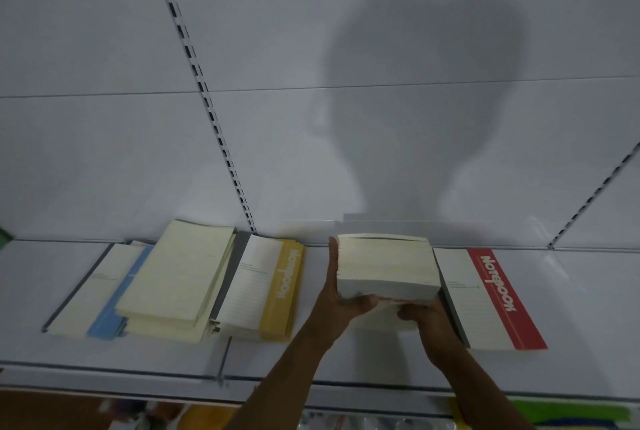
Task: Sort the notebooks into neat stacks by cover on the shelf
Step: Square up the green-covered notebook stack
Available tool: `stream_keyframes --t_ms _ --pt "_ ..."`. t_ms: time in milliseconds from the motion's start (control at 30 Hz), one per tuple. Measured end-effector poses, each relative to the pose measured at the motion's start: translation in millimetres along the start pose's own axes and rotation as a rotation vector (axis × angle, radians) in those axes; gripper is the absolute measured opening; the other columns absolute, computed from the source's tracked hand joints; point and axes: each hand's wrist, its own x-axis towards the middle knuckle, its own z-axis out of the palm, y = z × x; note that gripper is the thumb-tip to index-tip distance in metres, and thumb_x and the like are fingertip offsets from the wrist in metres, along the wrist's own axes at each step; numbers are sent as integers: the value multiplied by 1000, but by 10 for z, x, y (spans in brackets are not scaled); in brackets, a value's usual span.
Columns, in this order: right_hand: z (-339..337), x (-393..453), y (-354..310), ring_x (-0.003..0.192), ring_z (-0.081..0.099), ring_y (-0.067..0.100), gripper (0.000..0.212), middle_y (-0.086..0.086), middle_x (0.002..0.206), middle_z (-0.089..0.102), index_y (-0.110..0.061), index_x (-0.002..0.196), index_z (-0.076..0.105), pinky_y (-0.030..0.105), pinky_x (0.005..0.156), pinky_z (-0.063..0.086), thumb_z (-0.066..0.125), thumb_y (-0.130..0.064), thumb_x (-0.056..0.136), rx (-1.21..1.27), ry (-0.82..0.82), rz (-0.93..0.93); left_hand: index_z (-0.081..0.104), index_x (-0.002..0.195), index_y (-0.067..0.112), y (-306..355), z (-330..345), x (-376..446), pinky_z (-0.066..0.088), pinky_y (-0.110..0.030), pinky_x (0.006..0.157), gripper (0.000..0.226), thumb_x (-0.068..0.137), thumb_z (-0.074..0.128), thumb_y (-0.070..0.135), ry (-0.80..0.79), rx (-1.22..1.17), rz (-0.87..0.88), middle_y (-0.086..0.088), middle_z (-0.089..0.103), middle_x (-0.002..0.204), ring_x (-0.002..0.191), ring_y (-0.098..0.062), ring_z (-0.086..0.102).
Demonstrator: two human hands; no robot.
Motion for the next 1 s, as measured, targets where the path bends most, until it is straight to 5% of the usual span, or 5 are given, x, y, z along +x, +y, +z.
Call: stream_keyframes --t_ms 267,467,633,867,1000 --pt "-58 -4 -54 95 63 14 73 4 105 62 -13 116 51 22 69 54 68 -29 47 -32 -83 -39 6 152 19 42 -89 24 49 -33 100 117 65 83 8 -78 48 13 -8 38 146 134 -18 40" --pt "-323 9 -103 111 62 18 73 6 119 62 -13 129 48 29 80 56 81 -24 65 -152 -204 64 28 144 20 -9 -219 63 56 -39 86 99 65 82 -5 -76 89 -8 -6 44 141 130 -24 44" --pt "-345 40 -127 110 62 8 50 -1 117 65 -18 124 53 22 82 54 68 2 80 -285 -193 32 31 144 17 -24 -184 51 55 -25 80 96 66 79 -13 -54 57 -34 -9 49 138 124 -20 51" --pt "-309 37 -98 111 61 15 53 0 115 65 -19 126 51 24 79 55 66 5 81 -217 -186 30 27 146 17 -26 -133 33 54 -25 82 95 70 78 -8 -70 29 -21 -6 51 135 120 -14 55" --pt "-131 1 -55 92 65 16 62 3 100 68 -12 117 50 26 71 56 63 -19 57 0 -58 -23 26 147 19 -62 -2 7 52 -37 95 106 63 89 23 -25 0 -24 -8 52 135 126 -24 49"
